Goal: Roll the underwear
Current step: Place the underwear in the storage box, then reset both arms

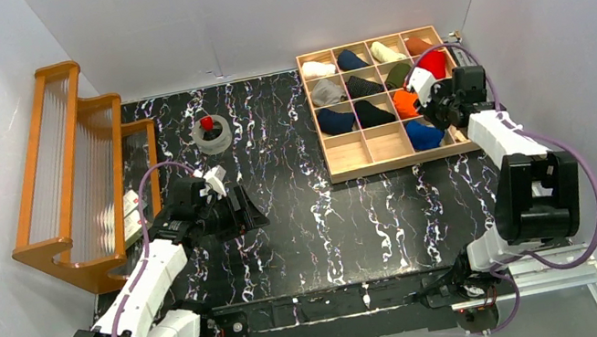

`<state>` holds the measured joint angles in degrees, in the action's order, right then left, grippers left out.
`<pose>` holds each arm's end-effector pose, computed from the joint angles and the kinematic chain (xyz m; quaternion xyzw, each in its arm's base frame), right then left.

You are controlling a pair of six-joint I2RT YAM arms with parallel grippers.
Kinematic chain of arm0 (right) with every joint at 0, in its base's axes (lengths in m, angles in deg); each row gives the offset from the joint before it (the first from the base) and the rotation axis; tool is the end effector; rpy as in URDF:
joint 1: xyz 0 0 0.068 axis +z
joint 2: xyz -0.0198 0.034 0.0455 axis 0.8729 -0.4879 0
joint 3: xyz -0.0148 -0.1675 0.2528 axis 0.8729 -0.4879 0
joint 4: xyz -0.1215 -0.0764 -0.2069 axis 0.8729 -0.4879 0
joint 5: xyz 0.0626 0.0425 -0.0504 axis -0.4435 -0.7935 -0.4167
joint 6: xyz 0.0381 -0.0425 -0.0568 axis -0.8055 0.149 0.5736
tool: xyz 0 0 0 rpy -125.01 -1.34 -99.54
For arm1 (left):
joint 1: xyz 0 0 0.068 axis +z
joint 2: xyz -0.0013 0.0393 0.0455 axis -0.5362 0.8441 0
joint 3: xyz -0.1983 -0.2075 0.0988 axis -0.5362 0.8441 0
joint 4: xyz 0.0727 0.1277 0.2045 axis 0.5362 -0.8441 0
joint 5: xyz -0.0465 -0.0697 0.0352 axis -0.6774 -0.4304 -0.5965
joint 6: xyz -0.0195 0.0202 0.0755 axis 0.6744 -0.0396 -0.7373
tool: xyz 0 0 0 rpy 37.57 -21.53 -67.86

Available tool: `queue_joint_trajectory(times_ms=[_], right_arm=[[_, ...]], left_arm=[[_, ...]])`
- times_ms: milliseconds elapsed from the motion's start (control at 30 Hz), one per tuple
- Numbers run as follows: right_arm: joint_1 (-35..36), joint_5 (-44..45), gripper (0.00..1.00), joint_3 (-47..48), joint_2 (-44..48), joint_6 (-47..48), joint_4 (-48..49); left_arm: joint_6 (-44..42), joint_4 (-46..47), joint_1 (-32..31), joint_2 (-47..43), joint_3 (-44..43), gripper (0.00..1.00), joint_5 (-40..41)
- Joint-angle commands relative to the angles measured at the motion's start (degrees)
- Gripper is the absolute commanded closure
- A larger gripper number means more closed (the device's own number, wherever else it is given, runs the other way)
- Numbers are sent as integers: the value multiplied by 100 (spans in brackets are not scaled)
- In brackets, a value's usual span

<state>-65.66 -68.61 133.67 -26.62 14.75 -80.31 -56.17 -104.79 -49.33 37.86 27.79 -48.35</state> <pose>0.3410 -0.0078 0.2609 -0.3822 0.8070 -0.0622 0.4459 0.1821 -0.0862 0.2337 -0.0093 0.9019 -0.3330 0.2749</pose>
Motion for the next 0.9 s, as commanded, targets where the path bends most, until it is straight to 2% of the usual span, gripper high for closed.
queue_joint_trajectory(times_ms=[0,133,233,367,467,500,567,600,733,767,867], right_arm=[[-37,208,79,-206,-243,-900,339],[-59,426,83,-663,-306,-1361,875],[-93,753,86,-703,-424,-1516,893],[-111,362,87,-476,-398,-1605,705],[-111,134,84,-245,120,-1886,794],[-111,-58,76,-210,316,-2036,906],[-103,-519,48,-176,696,-2588,1350],[-103,-751,39,-185,843,-2925,1564],[-94,-1813,16,-339,1265,-4764,2634],[-82,-1965,4,-374,1326,-5271,2817],[-62,-2111,1,-363,1439,-6939,2973]], left_arm=[[-71,-45,45,-32,-32,26,-115],[-71,-43,45,-43,-28,26,-101],[-70,-42,39,-39,-24,26,-86],[-106,-36,44,-89,-42,26,-130],[-161,39,45,-286,-45,25,-104],[-187,65,46,-348,-76,25,-109],[-194,160,39,-470,-177,24,-38],[-195,209,43,-526,-266,23,32],[-235,221,40,-650,-848,20,522],[-238,224,43,-667,-1002,18,650],[-214,163,39,-704,-1452,10,1168]])
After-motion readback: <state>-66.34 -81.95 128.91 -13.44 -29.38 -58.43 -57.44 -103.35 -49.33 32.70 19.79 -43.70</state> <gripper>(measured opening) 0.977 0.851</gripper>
